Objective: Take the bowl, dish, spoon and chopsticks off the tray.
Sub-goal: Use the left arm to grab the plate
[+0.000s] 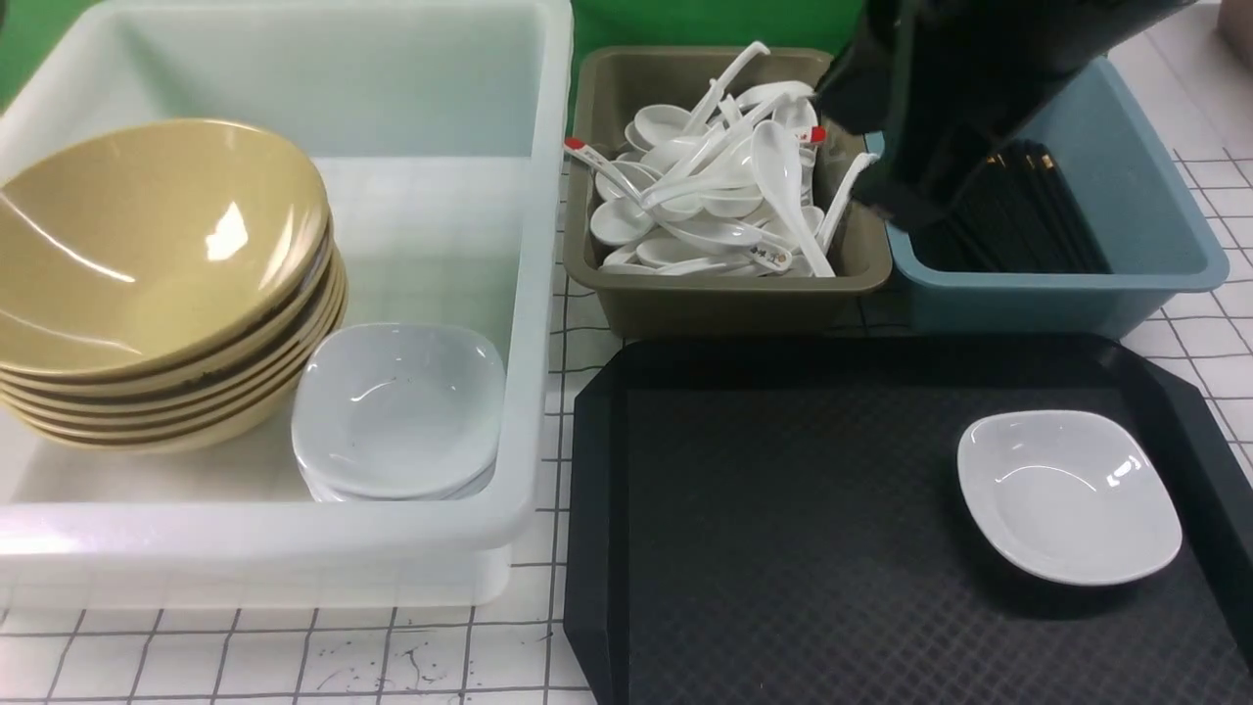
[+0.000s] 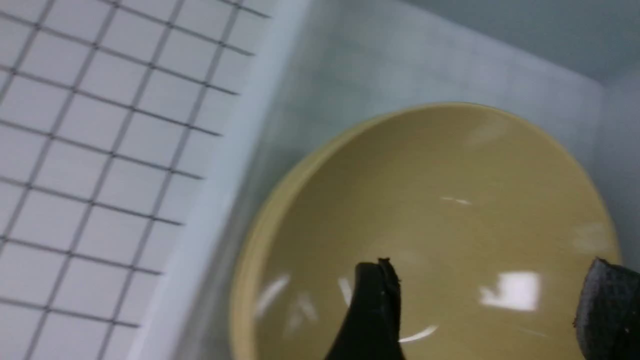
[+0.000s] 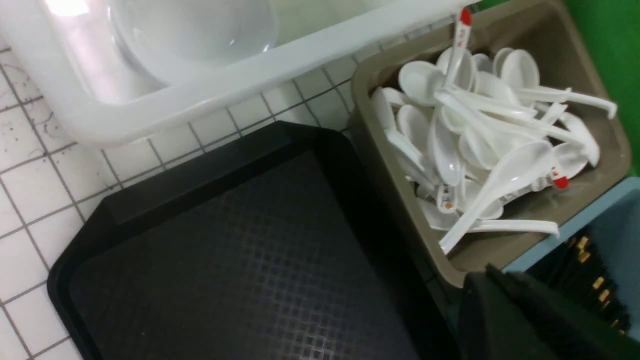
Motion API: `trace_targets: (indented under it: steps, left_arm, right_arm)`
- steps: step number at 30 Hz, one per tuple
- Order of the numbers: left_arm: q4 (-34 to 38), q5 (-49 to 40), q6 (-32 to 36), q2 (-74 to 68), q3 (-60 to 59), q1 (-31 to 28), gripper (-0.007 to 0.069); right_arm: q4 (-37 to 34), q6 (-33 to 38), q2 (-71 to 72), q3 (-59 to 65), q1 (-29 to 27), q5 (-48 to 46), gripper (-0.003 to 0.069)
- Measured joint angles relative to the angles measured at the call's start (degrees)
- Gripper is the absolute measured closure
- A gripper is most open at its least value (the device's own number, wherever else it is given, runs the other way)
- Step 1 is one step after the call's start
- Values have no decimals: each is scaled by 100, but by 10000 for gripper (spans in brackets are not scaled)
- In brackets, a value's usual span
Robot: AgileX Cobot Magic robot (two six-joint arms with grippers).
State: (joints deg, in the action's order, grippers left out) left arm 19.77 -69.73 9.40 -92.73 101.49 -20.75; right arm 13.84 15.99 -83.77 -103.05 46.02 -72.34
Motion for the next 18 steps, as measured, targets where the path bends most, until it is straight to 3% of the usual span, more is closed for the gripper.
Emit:
trace_targets:
  steps: [4, 5, 8, 12, 15, 18]
  left_arm:
    - [-34, -47, 236, -120, -72, 1143, 347]
    - [-213, -93, 408, -315, -188, 1857, 467]
    - [-727, -132, 439, -637, -280, 2668, 582]
    - [-1523, -149, 221, -884, -330, 3582, 627]
    - [-1561, -149, 155, -909, -330, 4118, 632]
    - [-1141, 4, 301, -1128, -330, 4890, 632]
  right_arm:
    - [13, -101, 135, 85, 0, -6, 610]
    - [37, -162, 249, 210, 0, -6, 610]
    - [41, -257, 420, 419, 0, 0, 610]
    - [72, -393, 813, 873, 0, 0, 610]
    - [186, -596, 1202, 1246, 4, -6, 610]
    - [538, -1014, 1768, 1699, 4, -11, 610]
